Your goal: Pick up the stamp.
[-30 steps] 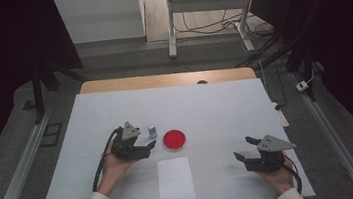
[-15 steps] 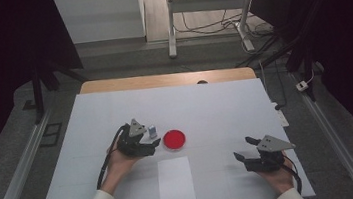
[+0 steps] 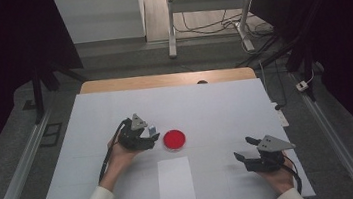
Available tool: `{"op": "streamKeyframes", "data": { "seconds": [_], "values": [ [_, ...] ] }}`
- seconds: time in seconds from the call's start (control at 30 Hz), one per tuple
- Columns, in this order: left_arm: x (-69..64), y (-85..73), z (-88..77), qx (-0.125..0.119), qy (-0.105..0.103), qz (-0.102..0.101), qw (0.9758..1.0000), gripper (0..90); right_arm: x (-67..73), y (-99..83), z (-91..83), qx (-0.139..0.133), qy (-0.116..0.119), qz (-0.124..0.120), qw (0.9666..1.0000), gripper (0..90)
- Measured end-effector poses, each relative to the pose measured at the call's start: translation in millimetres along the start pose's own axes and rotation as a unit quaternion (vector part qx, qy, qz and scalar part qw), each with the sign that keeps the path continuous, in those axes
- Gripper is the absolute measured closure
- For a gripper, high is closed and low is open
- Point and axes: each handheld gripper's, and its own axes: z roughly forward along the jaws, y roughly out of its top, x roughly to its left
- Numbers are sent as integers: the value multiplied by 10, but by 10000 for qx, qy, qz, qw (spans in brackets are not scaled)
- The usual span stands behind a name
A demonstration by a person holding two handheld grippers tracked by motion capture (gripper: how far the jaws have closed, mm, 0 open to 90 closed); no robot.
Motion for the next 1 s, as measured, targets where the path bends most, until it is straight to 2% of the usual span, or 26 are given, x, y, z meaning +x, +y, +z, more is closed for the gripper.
{"op": "streamKeyframes", "data": {
  "seconds": [0.4, 0.73, 1.0],
  "values": [
    [106, 16, 107, 0, -137, -19, 9999, 354, 1, -5, 6, 15, 28, 7, 10000, 271],
    [118, 19, 176, 37, -103, 70, 9999, 387, -2, -13, 12, 53, 23, 2, 10000, 271],
    [143, -7, 148, 90, -173, 117, 9997, 483, -3, -17, 9, 60, 17, -2, 10000, 271]
  ]
}}
